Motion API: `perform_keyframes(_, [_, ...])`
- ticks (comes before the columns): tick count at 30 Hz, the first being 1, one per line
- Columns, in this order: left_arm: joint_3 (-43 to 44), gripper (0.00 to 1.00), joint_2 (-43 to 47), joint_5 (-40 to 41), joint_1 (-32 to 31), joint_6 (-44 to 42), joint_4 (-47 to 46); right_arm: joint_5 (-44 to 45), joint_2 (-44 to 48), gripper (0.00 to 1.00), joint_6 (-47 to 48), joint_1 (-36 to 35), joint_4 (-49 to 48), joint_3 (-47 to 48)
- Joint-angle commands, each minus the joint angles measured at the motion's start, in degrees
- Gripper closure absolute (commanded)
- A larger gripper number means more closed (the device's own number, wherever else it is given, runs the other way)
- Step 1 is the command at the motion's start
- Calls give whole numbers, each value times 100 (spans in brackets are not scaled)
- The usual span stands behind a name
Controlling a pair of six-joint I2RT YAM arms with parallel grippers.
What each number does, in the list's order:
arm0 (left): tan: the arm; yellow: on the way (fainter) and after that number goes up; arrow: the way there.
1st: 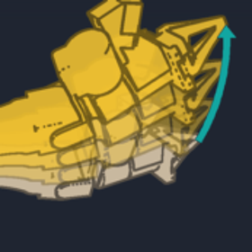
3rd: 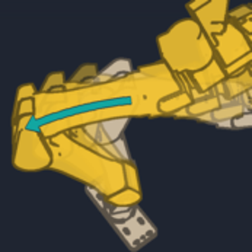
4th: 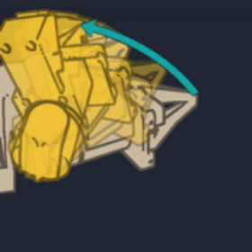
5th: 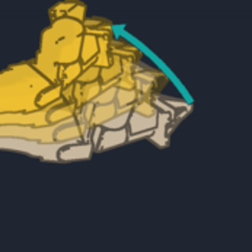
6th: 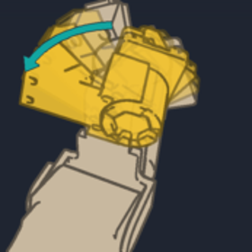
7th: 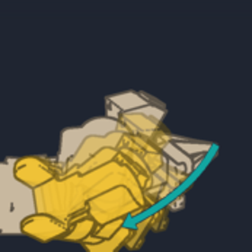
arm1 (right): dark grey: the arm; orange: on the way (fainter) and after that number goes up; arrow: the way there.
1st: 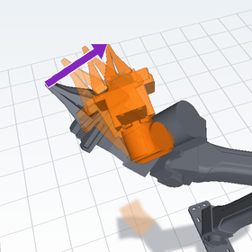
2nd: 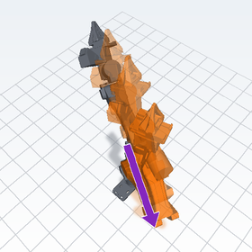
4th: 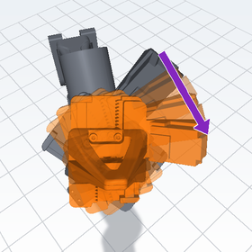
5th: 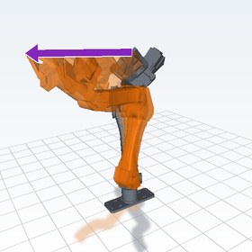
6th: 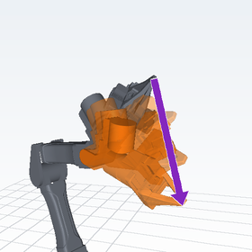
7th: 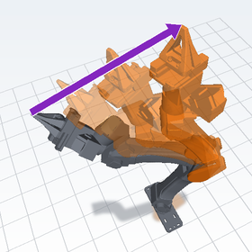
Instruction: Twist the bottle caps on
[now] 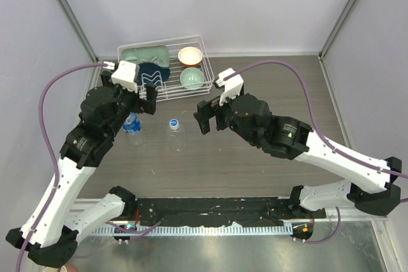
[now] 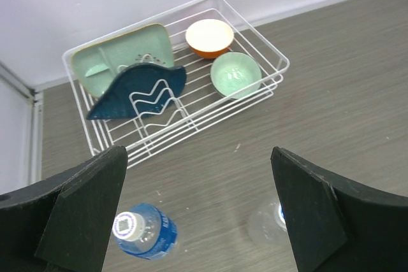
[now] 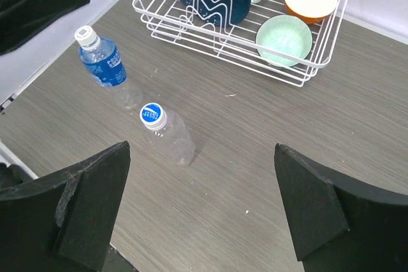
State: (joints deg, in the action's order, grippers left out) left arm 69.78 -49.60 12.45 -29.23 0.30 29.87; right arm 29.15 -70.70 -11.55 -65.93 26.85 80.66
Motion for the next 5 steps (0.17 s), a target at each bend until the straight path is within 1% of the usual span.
perform_keyframes(1, [142,0,-32,-269,356,-293,-183,-461,91,0,-163,-43,390,274])
perform_keyframes(3, [80,0,-67,-348,575,-302,-183,-393,12,0,-128,-43,522,519])
perform_keyframes(5, [53,0,-102,-497,839,-328,-200,-86,-41,0,-119,-43,794,669])
